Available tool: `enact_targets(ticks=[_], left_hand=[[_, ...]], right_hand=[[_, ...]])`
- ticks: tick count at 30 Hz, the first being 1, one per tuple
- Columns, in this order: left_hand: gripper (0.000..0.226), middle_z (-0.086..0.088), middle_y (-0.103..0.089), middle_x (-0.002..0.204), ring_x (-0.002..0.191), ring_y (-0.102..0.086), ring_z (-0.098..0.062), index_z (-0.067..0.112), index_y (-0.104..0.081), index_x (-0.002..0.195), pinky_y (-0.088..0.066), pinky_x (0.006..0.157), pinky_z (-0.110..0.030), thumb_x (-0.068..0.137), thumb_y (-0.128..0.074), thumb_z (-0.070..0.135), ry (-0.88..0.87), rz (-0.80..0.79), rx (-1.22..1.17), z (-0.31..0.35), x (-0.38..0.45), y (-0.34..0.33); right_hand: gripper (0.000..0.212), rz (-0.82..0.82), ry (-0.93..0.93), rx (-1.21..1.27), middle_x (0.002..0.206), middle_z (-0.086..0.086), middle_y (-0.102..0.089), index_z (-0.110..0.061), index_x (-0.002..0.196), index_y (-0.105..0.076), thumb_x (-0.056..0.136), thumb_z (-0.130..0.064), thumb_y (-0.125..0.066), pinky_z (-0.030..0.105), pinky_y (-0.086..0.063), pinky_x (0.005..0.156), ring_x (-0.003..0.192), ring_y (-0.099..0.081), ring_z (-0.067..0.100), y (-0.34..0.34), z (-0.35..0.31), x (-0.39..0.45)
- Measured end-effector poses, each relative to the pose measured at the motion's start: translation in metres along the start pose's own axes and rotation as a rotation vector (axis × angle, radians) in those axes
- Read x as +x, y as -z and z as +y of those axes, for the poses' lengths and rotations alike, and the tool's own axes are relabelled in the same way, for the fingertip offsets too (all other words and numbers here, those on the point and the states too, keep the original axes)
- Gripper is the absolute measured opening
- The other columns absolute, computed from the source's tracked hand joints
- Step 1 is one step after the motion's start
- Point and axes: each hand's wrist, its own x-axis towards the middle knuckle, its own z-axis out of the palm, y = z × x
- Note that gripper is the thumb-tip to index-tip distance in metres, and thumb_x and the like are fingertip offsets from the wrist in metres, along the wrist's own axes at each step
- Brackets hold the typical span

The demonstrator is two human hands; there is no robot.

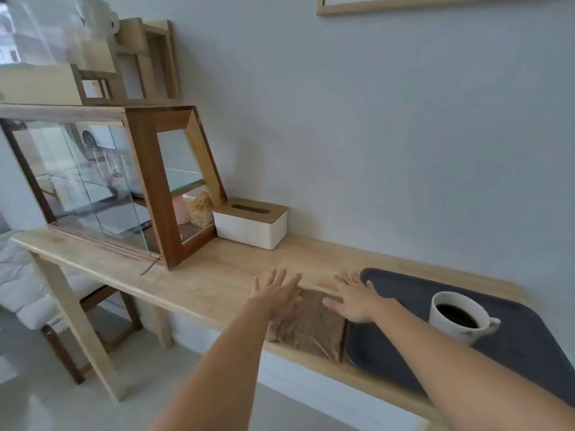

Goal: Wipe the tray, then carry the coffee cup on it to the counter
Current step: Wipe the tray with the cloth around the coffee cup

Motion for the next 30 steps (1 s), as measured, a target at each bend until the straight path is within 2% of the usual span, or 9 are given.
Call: enact_targets(ticks=[4, 7, 9, 13, 18, 22, 25, 28, 30], left_hand=[[0.061, -0.002, -0.006, 0.161, 0.148, 0.004, -0.026, 0.044, -0.003, 0.147, 0.008, 0.113, -0.063, 0.095, -0.034, 0.048, -0.014, -0.109, 0.018, -0.009, -0.001, -0.026], [0.058, -0.005, -0.032, 0.151, 0.140, -0.026, -0.027, 0.043, -0.020, 0.145, -0.006, 0.116, -0.056, 0.092, -0.044, 0.047, -0.024, 0.012, -0.037, -0.010, -0.003, -0.032], [0.058, -0.005, -0.046, 0.136, 0.126, -0.041, -0.026, 0.040, -0.029, 0.144, -0.023, 0.111, -0.043, 0.090, -0.050, 0.046, -0.037, 0.115, -0.029, -0.008, -0.004, -0.033], [0.049, -0.004, -0.056, 0.119, 0.112, -0.052, -0.026, 0.034, -0.044, 0.135, -0.031, 0.099, -0.036, 0.088, -0.056, 0.031, -0.079, 0.172, -0.048, 0.000, -0.004, -0.025], [0.032, 0.001, -0.063, 0.114, 0.109, -0.054, -0.021, 0.035, -0.060, 0.118, -0.034, 0.098, -0.038, 0.087, -0.057, 0.035, -0.134, 0.203, -0.040, 0.009, -0.004, 0.010], [0.021, 0.002, -0.059, 0.099, 0.092, -0.056, -0.019, 0.034, -0.067, 0.103, -0.048, 0.086, -0.040, 0.085, -0.060, 0.042, -0.195, 0.272, -0.237, 0.042, -0.008, 0.032], [0.018, 0.003, -0.051, 0.099, 0.094, -0.052, -0.017, 0.035, -0.068, 0.096, -0.046, 0.089, -0.040, 0.083, -0.061, 0.046, -0.225, 0.301, -0.377, 0.080, -0.010, 0.022], [0.025, 0.004, -0.047, 0.111, 0.108, -0.047, -0.017, 0.037, -0.065, 0.105, -0.040, 0.098, -0.041, 0.084, -0.058, 0.048, -0.185, 0.303, -0.404, 0.111, -0.011, -0.009], [0.045, 0.001, -0.043, 0.127, 0.123, -0.042, -0.020, 0.036, -0.053, 0.126, -0.035, 0.104, -0.042, 0.084, -0.056, 0.053, -0.133, 0.271, -0.377, 0.120, -0.018, -0.036]], right_hand=[[0.106, -0.115, 0.011, -0.061, 0.161, 0.008, -0.003, -0.014, 0.151, -0.002, 0.076, -0.077, -0.040, 0.051, 0.002, 0.119, 0.148, 0.003, 0.025, -0.026, -0.011, -0.002], [0.105, 0.003, 0.032, -0.005, 0.157, 0.009, -0.021, -0.011, 0.150, -0.013, 0.074, -0.073, -0.050, 0.047, -0.009, 0.120, 0.145, -0.017, 0.026, -0.038, -0.015, -0.005], [0.096, 0.120, 0.063, 0.053, 0.146, 0.008, -0.041, -0.013, 0.145, -0.029, 0.073, -0.068, -0.058, 0.042, -0.025, 0.114, 0.135, -0.035, 0.028, -0.044, -0.016, -0.008], [0.052, 0.253, 0.118, 0.170, 0.109, 0.005, -0.065, -0.018, 0.117, -0.060, 0.076, -0.048, -0.069, 0.036, -0.049, 0.088, 0.103, -0.059, 0.023, -0.051, -0.027, -0.018], [0.029, 0.331, 0.155, 0.152, 0.098, 0.008, -0.070, -0.012, 0.100, -0.068, 0.085, -0.037, -0.063, 0.040, -0.051, 0.081, 0.092, -0.063, 0.026, -0.021, -0.027, -0.034], [0.030, 0.460, 0.135, -0.023, 0.103, 0.003, -0.068, -0.019, 0.107, -0.066, 0.090, -0.041, -0.053, 0.039, -0.037, 0.092, 0.103, -0.052, 0.025, 0.026, 0.005, -0.066], [0.032, 0.514, 0.057, -0.216, 0.106, 0.000, -0.067, -0.022, 0.106, -0.065, 0.092, -0.045, -0.047, 0.038, -0.034, 0.097, 0.107, -0.046, 0.024, 0.038, 0.041, -0.088], [0.033, 0.445, 0.030, -0.211, 0.114, 0.005, -0.058, -0.012, 0.108, -0.063, 0.094, -0.038, -0.048, 0.035, -0.037, 0.098, 0.113, -0.045, 0.023, 0.026, 0.065, -0.104], [0.030, 0.353, 0.013, -0.157, 0.128, 0.011, -0.050, -0.006, 0.112, -0.060, 0.094, -0.028, -0.051, 0.036, -0.037, 0.103, 0.126, -0.039, 0.026, 0.007, 0.075, -0.108]])
